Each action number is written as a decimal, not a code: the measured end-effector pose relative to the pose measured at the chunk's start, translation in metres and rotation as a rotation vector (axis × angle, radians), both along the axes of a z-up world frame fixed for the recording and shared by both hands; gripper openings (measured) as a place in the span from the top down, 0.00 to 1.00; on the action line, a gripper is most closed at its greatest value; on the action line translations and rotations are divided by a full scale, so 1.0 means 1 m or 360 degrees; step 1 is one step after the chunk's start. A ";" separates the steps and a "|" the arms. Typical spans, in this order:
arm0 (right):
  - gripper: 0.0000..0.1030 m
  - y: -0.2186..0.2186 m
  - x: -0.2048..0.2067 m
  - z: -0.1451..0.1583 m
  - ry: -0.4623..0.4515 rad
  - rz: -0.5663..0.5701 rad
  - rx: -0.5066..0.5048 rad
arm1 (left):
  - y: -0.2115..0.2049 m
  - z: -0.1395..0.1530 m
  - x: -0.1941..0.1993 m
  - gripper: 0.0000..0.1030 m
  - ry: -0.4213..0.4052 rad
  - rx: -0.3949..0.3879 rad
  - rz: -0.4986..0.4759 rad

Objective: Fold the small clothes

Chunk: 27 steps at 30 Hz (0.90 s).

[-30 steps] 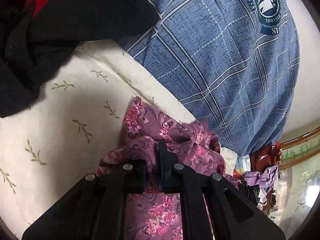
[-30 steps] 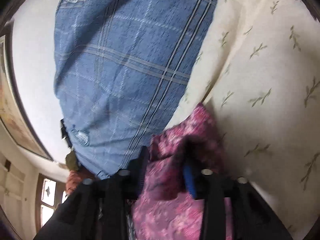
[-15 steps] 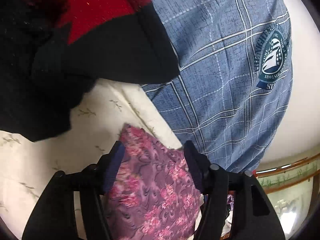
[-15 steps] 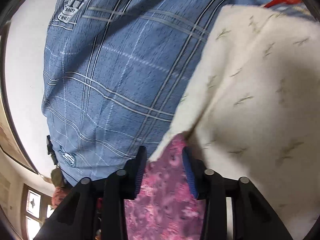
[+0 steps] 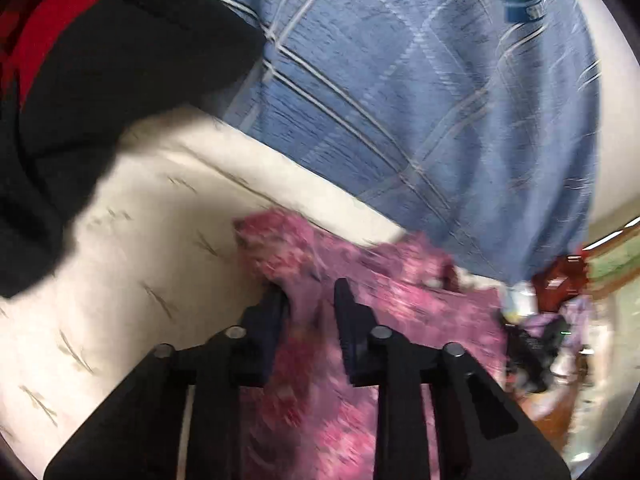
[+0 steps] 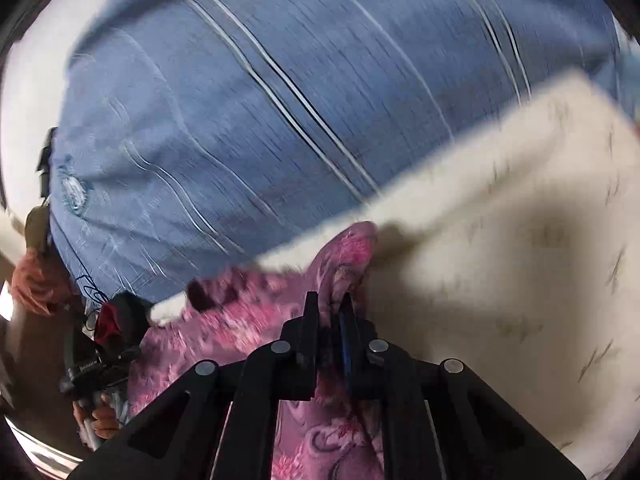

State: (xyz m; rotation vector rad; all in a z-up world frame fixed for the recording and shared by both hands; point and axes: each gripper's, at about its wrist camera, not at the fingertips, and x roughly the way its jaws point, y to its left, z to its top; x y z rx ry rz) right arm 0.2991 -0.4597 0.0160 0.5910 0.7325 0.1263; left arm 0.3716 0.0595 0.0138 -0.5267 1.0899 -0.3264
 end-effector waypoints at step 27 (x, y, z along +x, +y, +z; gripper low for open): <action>0.51 0.005 -0.220 -0.006 -0.0073 -0.0080 0.0114 | 0.019 0.038 -0.199 0.51 -0.0095 -0.0007 -0.0131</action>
